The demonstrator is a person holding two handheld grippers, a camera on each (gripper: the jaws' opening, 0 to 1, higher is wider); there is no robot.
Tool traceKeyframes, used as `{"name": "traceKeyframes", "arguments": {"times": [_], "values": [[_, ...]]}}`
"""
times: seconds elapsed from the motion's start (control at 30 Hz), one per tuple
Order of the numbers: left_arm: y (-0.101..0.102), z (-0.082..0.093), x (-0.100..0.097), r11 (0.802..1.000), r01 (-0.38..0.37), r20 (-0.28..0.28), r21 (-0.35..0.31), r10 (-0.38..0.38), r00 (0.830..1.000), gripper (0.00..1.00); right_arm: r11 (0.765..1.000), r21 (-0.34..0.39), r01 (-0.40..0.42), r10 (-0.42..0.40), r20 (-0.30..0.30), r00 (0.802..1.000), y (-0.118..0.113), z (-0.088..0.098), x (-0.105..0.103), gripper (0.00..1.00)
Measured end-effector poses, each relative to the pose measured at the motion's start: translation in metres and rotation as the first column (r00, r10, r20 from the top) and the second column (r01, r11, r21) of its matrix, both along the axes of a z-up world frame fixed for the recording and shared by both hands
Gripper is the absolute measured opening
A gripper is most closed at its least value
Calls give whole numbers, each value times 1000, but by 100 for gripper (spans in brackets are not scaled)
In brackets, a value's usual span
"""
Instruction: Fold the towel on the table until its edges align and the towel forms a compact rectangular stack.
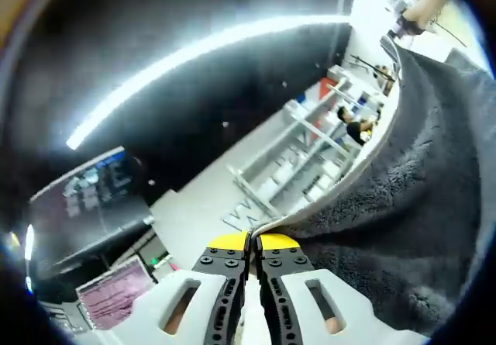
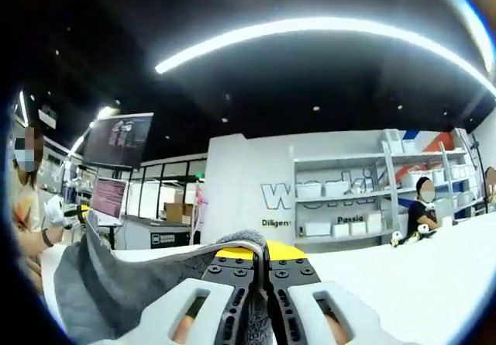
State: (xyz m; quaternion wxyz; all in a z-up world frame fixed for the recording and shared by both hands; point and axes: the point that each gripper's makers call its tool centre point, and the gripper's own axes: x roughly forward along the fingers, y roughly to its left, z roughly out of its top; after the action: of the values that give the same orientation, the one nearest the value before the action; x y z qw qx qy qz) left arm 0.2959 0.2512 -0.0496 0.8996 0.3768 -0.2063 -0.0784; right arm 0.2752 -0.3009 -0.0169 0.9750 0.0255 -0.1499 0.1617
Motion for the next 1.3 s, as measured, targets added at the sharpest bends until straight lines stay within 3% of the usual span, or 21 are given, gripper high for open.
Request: {"name": "traceKeyframes", "arguments": {"times": [0.13, 0.27, 0.37, 0.5, 0.57, 0.73, 0.77, 0.93, 1.1, 1.3], "values": [[-3, -22, 33, 1000, 8, -131, -12, -9, 991, 3, 1000, 9, 27, -27, -23, 999, -7, -12, 15, 0], [2, -41, 57, 998, -6, -263, -67, -11, 965, 3, 999, -2, 52, -52, -57, 997, -12, -24, 27, 0], [9, -52, 72, 997, -33, -323, -71, 8, 946, 3, 998, -3, 66, -66, -74, 995, -19, -30, 38, 0], [3, -61, 85, 997, -51, -383, -54, 26, 923, 3, 997, -6, 77, -77, -92, 993, -16, -36, 50, 0], [5, -68, 97, 997, -61, -423, -56, 32, 906, 4, 997, -12, 79, -80, -105, 991, -14, -39, 56, 0], [4, -89, 118, 992, -87, -550, -88, 25, 835, 5, 994, -14, 104, -105, -146, 984, -17, -48, 75, 0], [4, -89, 123, 991, -91, -556, -95, 23, 831, 5, 994, -28, 109, -112, -159, 981, -17, -51, 80, 0], [5, -105, 138, 984, -119, -640, -131, 8, 769, 7, 992, -54, 118, -126, -188, 974, -18, -58, 95, 0], [6, -124, 156, 985, -142, -691, -95, 38, 722, 7, 988, -67, 137, -149, -230, 962, -24, -73, 117, 0], [4, -144, 165, 982, -159, -735, -102, 33, 678, 7, 984, -78, 161, -177, -286, 942, -29, -93, 138, 0]]}}
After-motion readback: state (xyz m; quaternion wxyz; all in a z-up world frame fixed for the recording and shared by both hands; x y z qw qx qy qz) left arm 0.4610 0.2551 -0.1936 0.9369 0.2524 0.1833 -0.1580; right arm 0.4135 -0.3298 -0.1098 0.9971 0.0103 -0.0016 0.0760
